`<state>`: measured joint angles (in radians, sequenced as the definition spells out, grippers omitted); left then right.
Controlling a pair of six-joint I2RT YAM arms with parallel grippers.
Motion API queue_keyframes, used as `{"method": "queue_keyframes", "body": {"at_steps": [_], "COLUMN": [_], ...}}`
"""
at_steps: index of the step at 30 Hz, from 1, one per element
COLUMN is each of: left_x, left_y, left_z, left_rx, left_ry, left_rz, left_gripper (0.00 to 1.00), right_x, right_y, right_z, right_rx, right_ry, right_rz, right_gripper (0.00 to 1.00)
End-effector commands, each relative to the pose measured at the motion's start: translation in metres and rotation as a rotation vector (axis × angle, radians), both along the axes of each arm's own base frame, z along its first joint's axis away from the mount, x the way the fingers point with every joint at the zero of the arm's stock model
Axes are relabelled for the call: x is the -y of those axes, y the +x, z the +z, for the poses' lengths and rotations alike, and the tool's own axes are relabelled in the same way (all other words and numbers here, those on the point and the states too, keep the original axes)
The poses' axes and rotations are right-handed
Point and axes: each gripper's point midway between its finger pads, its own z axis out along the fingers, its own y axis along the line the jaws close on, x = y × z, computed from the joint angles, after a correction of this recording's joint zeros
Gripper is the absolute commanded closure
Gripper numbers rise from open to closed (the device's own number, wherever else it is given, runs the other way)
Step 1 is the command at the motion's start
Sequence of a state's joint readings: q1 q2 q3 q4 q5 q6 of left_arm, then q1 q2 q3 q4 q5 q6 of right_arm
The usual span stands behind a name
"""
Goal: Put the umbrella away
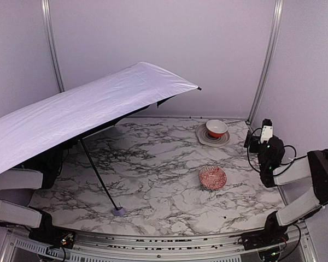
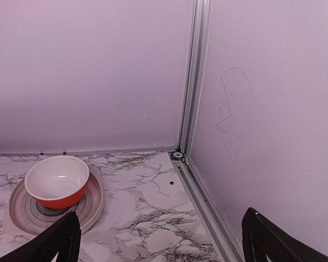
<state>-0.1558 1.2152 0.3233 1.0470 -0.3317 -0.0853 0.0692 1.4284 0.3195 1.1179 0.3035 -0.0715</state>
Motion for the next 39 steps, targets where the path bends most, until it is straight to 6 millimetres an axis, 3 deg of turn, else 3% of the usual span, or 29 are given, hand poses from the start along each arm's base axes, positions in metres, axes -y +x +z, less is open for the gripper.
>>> {"method": "queue_keyframes", "body": {"at_steps": [1,5,9,11,13,15,17,21,28,33,39], "left_x": [0.028,0.054,0.061,0.059,0.045,0.032,0.034,0.065,0.093,0.128,0.146], "left_y": [-0.011,-0.025,-0.043,-0.055,-0.067,-0.077,-0.080,-0.083,-0.097,-0.110,-0.099], "left_z": [-0.034,-0.035,-0.036,-0.033,-0.040,-0.040,-0.035,-0.029,0.008,0.032,0.007], "left_rx": [-0.137,-0.176,-0.222,-0.220,-0.272,-0.312,-0.342,-0.378,-0.283,-0.164,-0.278], "left_ry": [-0.062,-0.117,-0.237,-0.301,-0.320,-0.318,-0.315,-0.342,-0.355,-0.421,-0.424], "left_rz": [-0.053,-0.084,-0.076,-0.083,-0.013,0.057,0.042,-0.136,-0.358,-0.609,-0.642], "left_gripper": [0.06,0.15,0.22,0.26,0.29,0.30,0.30,0.28,0.18,0.12,0.14], "right_x": [-0.012,-0.044,-0.101,-0.123,-0.135,-0.141,-0.147,-0.155,-0.163,-0.167,-0.173], "right_y": [0.015,0.025,0.027,0.024,0.020,0.017,0.014,0.010,-0.005,-0.016,-0.023], "right_z": [0.002,0.023,0.043,0.046,0.044,0.042,0.038,0.031,0.032,0.032,0.040], "right_rx": [-0.130,-0.176,-0.196,-0.213,-0.237,-0.248,-0.256,-0.273,-0.274,-0.275,-0.256], "right_ry": [0.070,0.089,0.053,0.057,0.074,0.096,0.110,0.120,0.126,0.149,0.169], "right_rz": [0.055,0.164,0.331,0.417,0.470,0.503,0.529,0.569,0.632,0.665,0.703], "right_gripper": [0.00,0.00,0.00,0.00,0.00,0.00,0.00,0.00,0.00,0.00,0.00]}}
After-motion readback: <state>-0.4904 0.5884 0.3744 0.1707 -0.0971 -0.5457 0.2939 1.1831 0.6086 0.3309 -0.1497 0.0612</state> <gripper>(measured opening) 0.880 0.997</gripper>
